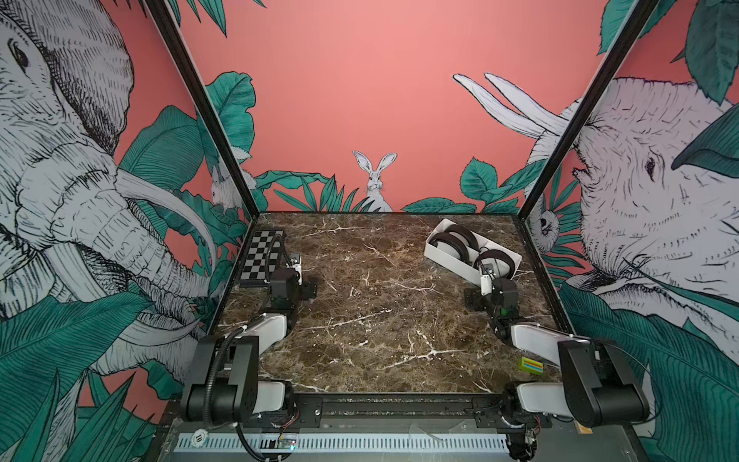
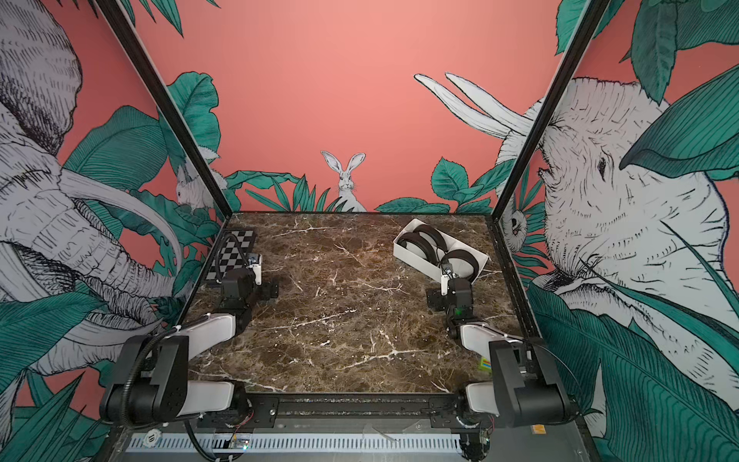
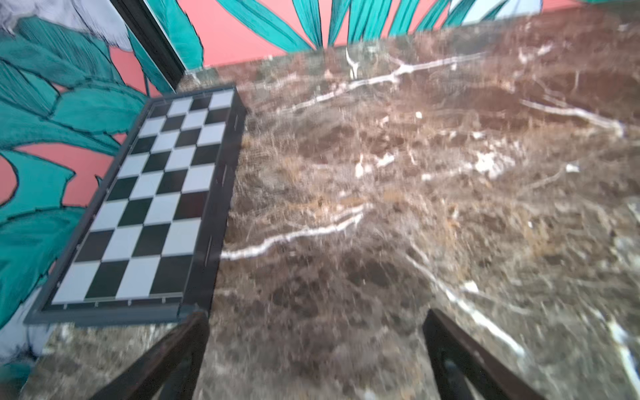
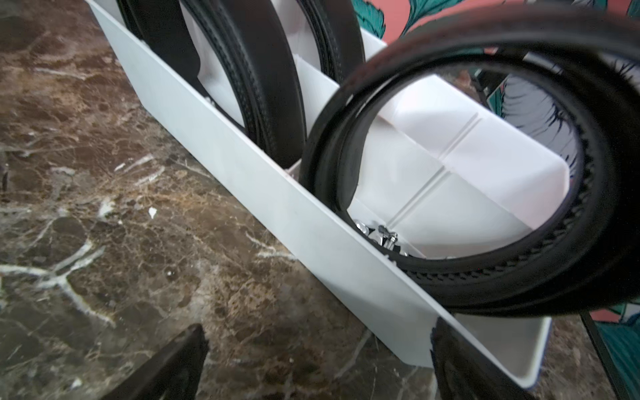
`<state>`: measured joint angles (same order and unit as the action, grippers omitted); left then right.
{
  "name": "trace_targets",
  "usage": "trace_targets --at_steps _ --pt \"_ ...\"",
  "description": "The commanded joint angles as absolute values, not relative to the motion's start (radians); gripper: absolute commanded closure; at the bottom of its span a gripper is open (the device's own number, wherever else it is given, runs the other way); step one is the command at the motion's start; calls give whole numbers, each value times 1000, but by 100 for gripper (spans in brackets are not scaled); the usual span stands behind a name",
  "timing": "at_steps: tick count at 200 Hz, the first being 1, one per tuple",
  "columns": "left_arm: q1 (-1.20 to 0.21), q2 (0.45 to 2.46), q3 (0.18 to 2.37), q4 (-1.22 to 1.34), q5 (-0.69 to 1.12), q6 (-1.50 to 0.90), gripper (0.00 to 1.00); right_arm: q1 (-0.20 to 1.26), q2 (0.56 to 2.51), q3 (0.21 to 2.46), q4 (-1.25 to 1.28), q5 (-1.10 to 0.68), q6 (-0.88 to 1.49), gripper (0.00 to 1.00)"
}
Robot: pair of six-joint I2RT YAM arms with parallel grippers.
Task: Place the belts into the storage roll
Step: Reset both arms
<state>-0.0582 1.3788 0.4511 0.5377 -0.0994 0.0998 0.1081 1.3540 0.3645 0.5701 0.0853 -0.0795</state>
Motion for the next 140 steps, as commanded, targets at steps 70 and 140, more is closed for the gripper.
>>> trace_targets --at_steps 70,140 --pt "-49 1552 405 890 -94 100 1 55 1524 393 865 160 -18 2" --pt "-50 1548 409 869 -95 100 1 53 1523 393 860 160 -17 2"
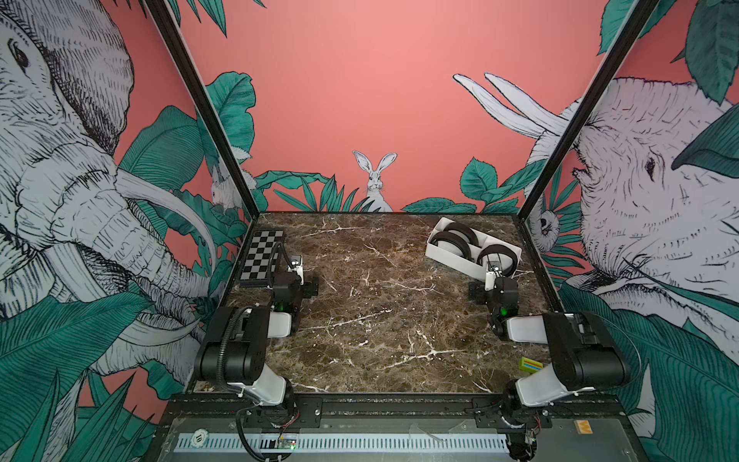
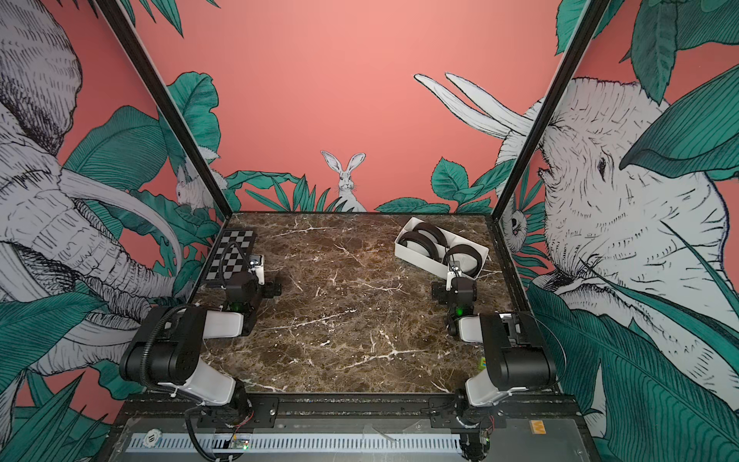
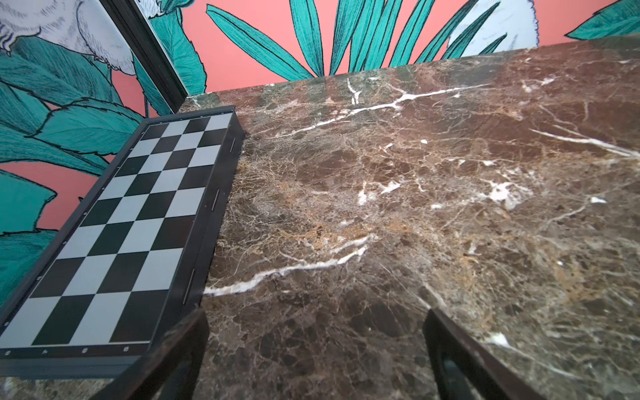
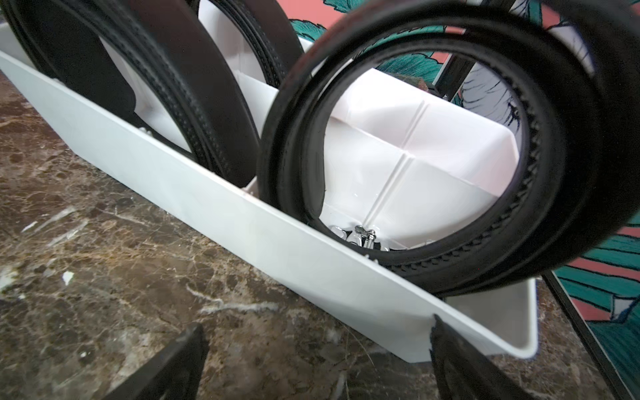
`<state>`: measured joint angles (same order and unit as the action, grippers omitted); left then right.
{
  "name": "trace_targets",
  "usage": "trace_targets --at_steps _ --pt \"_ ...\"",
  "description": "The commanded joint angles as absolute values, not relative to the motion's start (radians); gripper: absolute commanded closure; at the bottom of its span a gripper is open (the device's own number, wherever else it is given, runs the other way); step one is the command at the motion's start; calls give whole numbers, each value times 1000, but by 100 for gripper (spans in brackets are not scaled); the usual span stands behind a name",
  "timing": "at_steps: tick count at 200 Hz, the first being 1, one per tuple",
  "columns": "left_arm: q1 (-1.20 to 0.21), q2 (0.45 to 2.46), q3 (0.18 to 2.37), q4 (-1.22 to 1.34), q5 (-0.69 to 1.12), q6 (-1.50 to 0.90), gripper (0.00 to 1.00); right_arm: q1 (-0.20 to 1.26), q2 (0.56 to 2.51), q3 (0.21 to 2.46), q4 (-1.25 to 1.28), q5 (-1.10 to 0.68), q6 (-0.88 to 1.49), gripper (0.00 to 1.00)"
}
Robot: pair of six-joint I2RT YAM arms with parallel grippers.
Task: Place the belts into the storage roll
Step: Reset both arms
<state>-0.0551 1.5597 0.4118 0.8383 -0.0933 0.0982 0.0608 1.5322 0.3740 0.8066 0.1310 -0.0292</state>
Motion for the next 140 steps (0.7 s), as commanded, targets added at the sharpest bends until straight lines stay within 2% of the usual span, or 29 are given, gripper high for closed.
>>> trace_targets --at_steps 1,35,53,59,74,98,115,121,140 --pt "-50 1548 410 869 -95 101 1 53 1523 394 860 160 -16 2" --pt "-49 1548 411 866 -96 101 1 54 1525 388 867 163 -15 2" --pt "-49 1548 412 867 -96 101 1 54 1523 363 908 340 55 2" --pt "-50 1548 412 864 -95 101 1 53 1519 352 929 300 37 1" --pt "-51 1548 412 864 -96 101 1 55 1520 356 926 61 -61 2" --pt "-51 1549 414 862 -93 102 1 53 1529 330 989 268 25 1" --pt "-52 1548 413 861 -92 102 1 52 1524 410 815 114 -27 2" --pt "-50 1548 416 858 -92 102 1 32 1527 406 842 78 -15 2" --pt "-50 1548 416 857 -93 102 1 26 1526 409 826 77 -13 2"
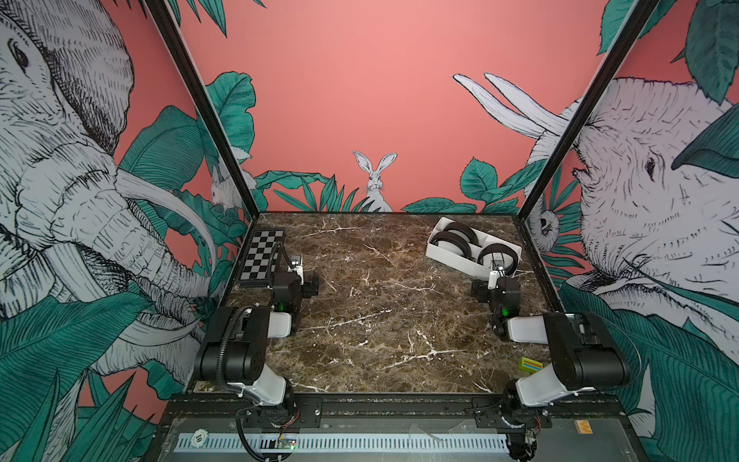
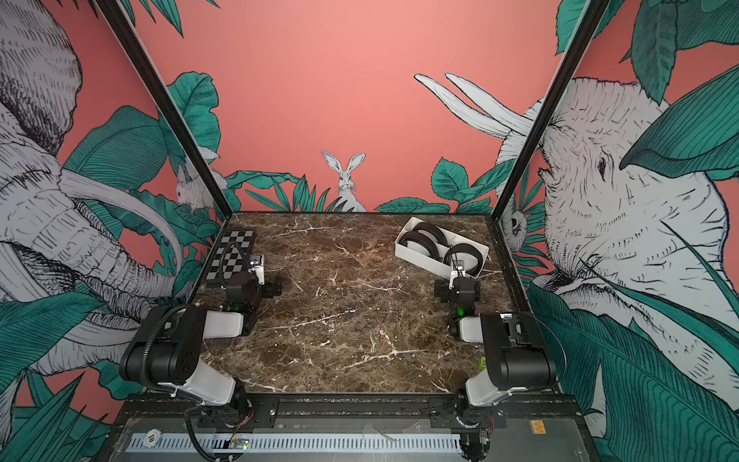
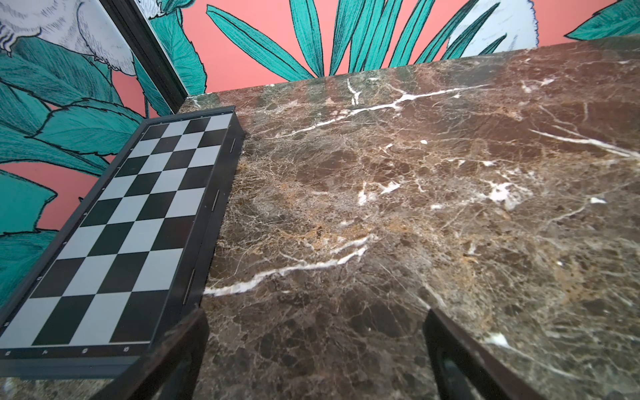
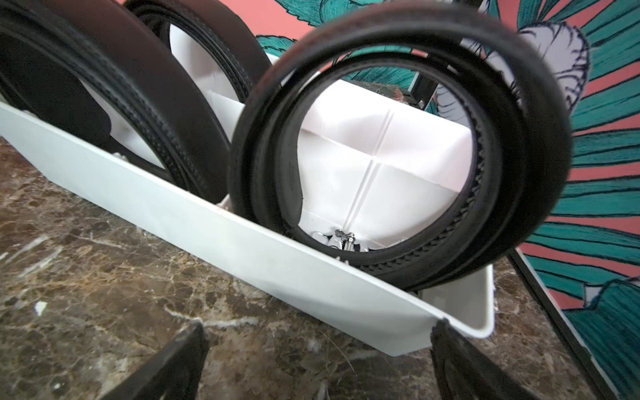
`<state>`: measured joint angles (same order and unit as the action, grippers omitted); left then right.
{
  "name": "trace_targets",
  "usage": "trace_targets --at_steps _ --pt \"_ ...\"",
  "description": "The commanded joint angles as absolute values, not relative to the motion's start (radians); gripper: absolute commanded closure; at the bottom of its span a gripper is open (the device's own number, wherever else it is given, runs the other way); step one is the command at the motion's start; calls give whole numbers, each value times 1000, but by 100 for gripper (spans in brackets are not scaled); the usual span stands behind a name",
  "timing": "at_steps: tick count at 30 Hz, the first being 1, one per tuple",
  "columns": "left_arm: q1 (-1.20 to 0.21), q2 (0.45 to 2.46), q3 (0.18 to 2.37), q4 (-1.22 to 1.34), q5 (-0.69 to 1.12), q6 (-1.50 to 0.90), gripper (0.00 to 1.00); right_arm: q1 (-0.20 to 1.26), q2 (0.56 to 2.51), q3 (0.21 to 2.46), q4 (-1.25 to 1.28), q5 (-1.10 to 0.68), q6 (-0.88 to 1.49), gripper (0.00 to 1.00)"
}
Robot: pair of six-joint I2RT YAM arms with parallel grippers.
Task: Place the belts into the storage roll
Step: Reset both arms
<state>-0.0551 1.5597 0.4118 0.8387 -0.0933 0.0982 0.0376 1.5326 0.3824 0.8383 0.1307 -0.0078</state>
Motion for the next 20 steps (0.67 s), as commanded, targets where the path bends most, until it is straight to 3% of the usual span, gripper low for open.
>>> trace_targets --at_steps 1,20 --pt "-51 1548 416 857 -93 102 1 26 1524 411 823 77 -13 2" --pt "-50 1546 414 857 -91 102 1 20 1530 416 824 46 -15 2"
